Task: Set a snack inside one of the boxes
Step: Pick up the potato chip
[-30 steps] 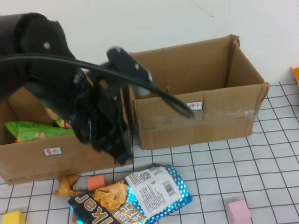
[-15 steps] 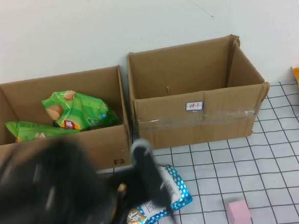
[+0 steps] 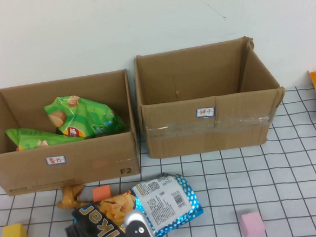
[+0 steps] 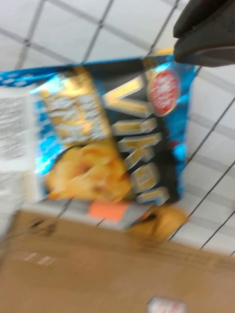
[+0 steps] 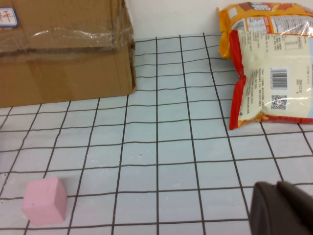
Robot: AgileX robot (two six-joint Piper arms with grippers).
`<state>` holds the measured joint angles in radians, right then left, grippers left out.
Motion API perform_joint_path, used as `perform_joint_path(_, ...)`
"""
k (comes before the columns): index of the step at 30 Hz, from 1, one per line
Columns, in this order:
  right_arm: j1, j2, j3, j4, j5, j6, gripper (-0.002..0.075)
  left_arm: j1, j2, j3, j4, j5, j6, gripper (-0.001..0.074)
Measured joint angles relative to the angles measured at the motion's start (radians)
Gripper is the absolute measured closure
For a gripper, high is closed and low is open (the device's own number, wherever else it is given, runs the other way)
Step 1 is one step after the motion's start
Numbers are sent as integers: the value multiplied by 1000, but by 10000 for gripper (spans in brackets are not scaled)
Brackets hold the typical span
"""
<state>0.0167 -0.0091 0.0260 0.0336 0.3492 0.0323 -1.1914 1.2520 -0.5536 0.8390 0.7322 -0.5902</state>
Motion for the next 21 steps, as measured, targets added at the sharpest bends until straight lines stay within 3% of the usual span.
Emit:
perform_joint_path(4, 0, 0, 0, 0, 0, 0, 727, -34, 17, 23, 154, -19, -98, 735)
perform_joint_path(9, 0, 0, 0, 0, 0, 0, 727, -34, 91, 23, 179, -24, -82, 694)
perform_joint_path(12, 0, 0, 0, 0, 0, 0, 727, -34, 139, 18, 137, -25, -68, 534)
perform_joint_path(16, 0, 0, 0, 0, 0, 0, 727, -34, 206, -38, 75, 4, -66, 177)
perform_joint_path(18, 0, 0, 0, 0, 0, 0, 727, -34, 243, -70, 68, 14, -66, 104)
perform_joint_path(21, 0, 0, 0, 0, 0, 0, 727, -34, 315, -113, 77, 19, -66, 60)
